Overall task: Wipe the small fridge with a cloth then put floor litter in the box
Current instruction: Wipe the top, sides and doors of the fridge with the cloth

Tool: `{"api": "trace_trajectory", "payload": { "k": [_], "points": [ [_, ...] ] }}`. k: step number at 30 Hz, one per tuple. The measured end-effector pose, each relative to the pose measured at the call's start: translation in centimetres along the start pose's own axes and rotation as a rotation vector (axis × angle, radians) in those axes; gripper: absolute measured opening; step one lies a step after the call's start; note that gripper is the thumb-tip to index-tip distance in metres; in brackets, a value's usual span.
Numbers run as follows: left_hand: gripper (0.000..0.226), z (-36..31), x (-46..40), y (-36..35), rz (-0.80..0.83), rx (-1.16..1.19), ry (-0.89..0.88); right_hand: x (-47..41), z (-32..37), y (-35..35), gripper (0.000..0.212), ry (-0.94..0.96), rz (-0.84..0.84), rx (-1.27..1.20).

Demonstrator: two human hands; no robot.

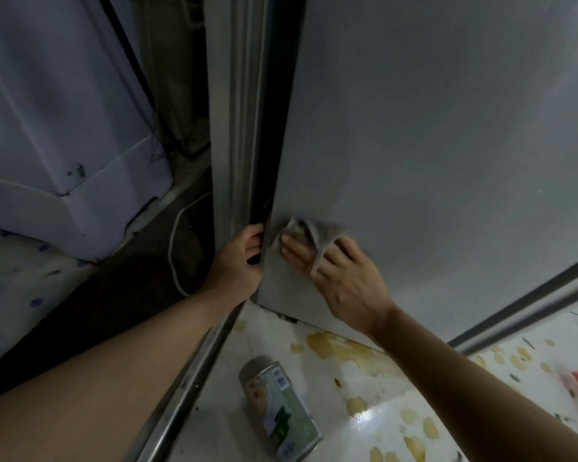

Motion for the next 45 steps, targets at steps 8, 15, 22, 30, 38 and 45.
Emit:
{"api": "trace_trajectory", "payload": {
  "k": [8, 15, 22, 30, 38, 45],
  "points": [
    [0.054, 1.6, -0.2, 1.1, 0.009, 0.077, 0.089, -1.2, 4.3, -3.2, 0.062, 0.133, 0.304, 0.046],
    [0.055, 4.0, -0.2, 2.5, -0.037, 0.02, 0.196, -3.3, 1.9, -0.3, 0.056, 0.064, 0.083, 0.088],
    [0.059, 5.9, -0.3, 2.0, -0.012, 0.005, 0.27, -5.9, 2.2, -0.1, 0.047, 0.053, -0.209, 0.032],
    [0.062, 7.1, -0.3, 2.2, -0.024, -0.096, 0.28, -2.7, 7.4, -7.6, 0.062, 0.223, 0.273, 0.116],
    [0.07, 6.3, -0.4, 0.8, 0.058, -0.135, 0.233, -1.3, 10.3, -11.5, 0.061, 0.409, 0.679, 0.072],
    [0.059, 5.5, -0.7, -1.0, 0.054, -0.136, 0.17, -0.8, 6.3, -6.0, 0.056, 0.221, 0.284, 0.072]
  ]
}}
Point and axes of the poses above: each hand's wrist, its own x-axis away from the middle knuckle, its own y-axis out of the back of the hand, z = x × y, the point moved 3 cm from there along -x, towards the middle knuckle, and after that the axes turned 8 degrees about -x, right-handed, at the moved point
